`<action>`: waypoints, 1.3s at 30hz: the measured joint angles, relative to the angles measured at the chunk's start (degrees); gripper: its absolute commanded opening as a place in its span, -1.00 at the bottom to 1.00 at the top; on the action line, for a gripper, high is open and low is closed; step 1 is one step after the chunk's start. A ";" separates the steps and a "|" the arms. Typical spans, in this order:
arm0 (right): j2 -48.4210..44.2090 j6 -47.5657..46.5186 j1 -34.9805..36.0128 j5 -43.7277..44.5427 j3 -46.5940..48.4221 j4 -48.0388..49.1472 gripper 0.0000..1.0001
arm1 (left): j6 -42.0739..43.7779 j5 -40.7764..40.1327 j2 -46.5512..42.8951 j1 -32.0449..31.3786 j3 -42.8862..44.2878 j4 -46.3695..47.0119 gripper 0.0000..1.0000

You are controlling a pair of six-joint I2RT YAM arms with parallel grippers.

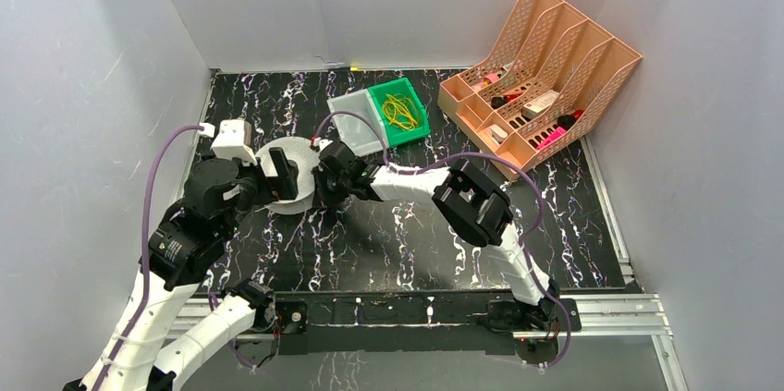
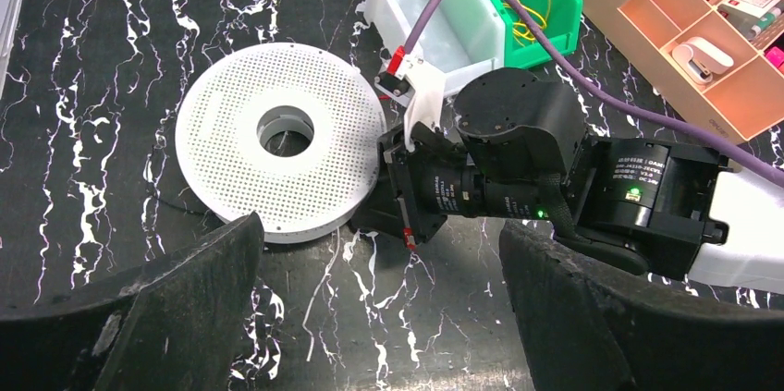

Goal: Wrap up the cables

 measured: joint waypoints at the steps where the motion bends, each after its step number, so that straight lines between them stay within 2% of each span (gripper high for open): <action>1: 0.61 0.46 0.07 -0.15 0.66 0.35 -1.00 | 0.00 0.00 0.04 0.00 0.00 0.00 0.97; 4: 1.03 1.49 0.11 -0.13 1.38 1.11 -1.00 | 0.00 0.02 0.15 0.00 0.00 0.00 0.97; 7: 1.01 1.68 0.09 1.16 1.25 1.92 -0.86 | 0.00 0.00 0.46 0.00 0.00 -0.09 0.97; 9: 0.46 1.55 -0.02 2.60 0.00 2.67 -0.70 | -0.02 -0.39 0.90 0.00 0.02 -0.46 0.97; 15: -6.78 0.31 -2.16 6.47 -9.29 2.62 -0.44 | -0.57 -2.38 2.49 0.00 0.72 -1.73 0.97; 24: -26.16 -1.36 -13.14 11.04 -24.79 3.30 0.15 | -1.86 -3.76 3.06 0.00 0.85 -1.86 0.97; 29: -34.99 -2.73 -20.17 15.30 -30.23 0.79 0.47 | -2.51 -2.01 5.79 0.00 1.16 -1.62 0.97; 30: -36.81 -3.04 -21.14 16.65 -31.04 -0.28 0.64 | -2.62 -1.53 6.67 0.00 1.22 -1.60 0.97; 31: -38.64 -3.41 -21.88 18.08 -31.67 -1.44 0.91 | -2.71 -1.18 7.61 0.00 1.31 -1.60 0.97; 32: -40.46 -3.78 -22.38 19.67 -32.04 -2.67 0.96 | -2.89 -0.87 8.55 0.00 1.38 -1.60 0.97; 39: -51.01 -5.70 -22.69 32.26 -32.30 -12.48 0.97 | -5.16 0.22 14.86 0.00 1.40 -1.42 0.97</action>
